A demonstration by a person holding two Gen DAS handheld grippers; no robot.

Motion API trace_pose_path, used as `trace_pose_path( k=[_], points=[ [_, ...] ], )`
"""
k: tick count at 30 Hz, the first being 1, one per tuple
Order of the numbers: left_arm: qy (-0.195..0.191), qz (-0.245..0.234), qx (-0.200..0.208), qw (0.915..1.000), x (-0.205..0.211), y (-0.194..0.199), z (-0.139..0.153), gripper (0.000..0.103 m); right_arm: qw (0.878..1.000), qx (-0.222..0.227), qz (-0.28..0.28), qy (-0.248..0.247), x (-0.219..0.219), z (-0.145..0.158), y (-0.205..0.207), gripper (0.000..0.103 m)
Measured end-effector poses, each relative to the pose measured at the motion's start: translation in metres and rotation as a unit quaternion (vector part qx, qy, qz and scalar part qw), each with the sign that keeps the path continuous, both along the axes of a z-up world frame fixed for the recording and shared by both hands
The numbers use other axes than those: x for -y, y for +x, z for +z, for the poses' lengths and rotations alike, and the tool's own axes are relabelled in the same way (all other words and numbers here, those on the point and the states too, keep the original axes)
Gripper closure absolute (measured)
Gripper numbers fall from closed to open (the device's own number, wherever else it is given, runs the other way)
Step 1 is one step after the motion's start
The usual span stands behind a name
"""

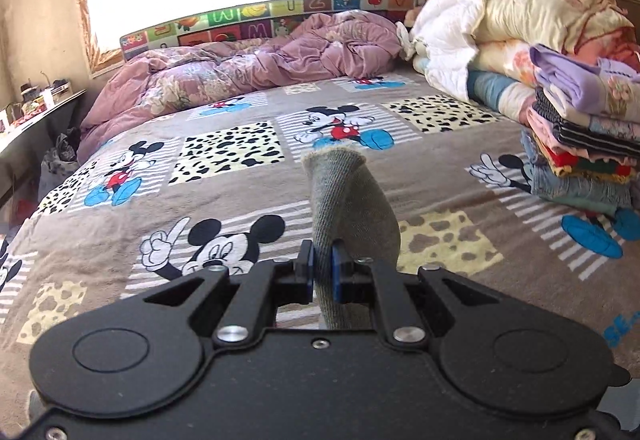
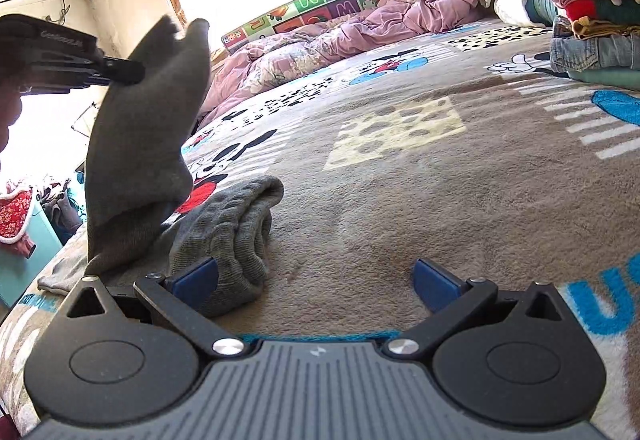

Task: Fold clothes

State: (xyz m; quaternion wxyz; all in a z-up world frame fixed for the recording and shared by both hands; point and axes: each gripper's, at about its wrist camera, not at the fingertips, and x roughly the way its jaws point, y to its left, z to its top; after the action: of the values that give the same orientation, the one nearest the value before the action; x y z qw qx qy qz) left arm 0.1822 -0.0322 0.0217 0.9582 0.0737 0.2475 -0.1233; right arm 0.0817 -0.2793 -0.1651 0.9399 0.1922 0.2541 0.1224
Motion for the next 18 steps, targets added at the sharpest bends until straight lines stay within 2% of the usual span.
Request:
trace_pose_path(
  k=[9,18],
  points=[
    [-0.084,0.08,0.023,0.993,-0.093,-0.015,0.005,0.095,1.0,-0.004,0.0,-0.006,-0.001,0.0,0.002,0.0],
    [-0.134,0.138,0.033,0.9807,-0.17,-0.03,-0.001,0.095,1.0,-0.007,0.0,-0.016,-0.004,0.0,0.003,0.0]
  ],
)
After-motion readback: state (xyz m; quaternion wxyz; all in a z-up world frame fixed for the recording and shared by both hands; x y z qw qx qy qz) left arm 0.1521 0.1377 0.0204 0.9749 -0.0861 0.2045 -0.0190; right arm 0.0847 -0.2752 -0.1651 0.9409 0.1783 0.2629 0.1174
